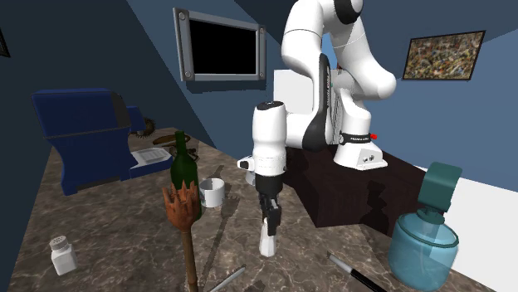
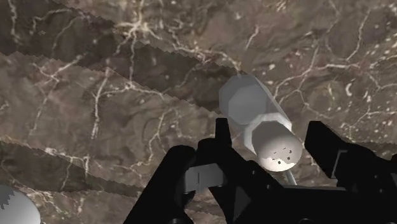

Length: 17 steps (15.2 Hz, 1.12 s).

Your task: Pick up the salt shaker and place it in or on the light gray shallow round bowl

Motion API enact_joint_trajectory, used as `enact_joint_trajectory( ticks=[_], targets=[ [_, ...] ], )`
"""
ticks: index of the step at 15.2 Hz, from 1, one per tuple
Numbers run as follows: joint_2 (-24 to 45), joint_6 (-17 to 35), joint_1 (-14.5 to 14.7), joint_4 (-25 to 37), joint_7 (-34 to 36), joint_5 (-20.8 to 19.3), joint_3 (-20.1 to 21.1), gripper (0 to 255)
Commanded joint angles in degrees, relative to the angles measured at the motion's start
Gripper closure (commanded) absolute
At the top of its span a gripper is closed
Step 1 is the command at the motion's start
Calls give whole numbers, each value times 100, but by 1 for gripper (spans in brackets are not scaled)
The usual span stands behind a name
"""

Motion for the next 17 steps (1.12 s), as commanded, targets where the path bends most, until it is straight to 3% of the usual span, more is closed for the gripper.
enact_joint_trajectory(
  ticks=[1, 9, 17],
  targets=[
    [0, 0, 0, 0, 0, 0, 0, 255],
    [1, 0, 0, 0, 0, 0, 0, 255],
    [-614, -443, -287, -185, -186, 277, 354, 255]
  ],
)
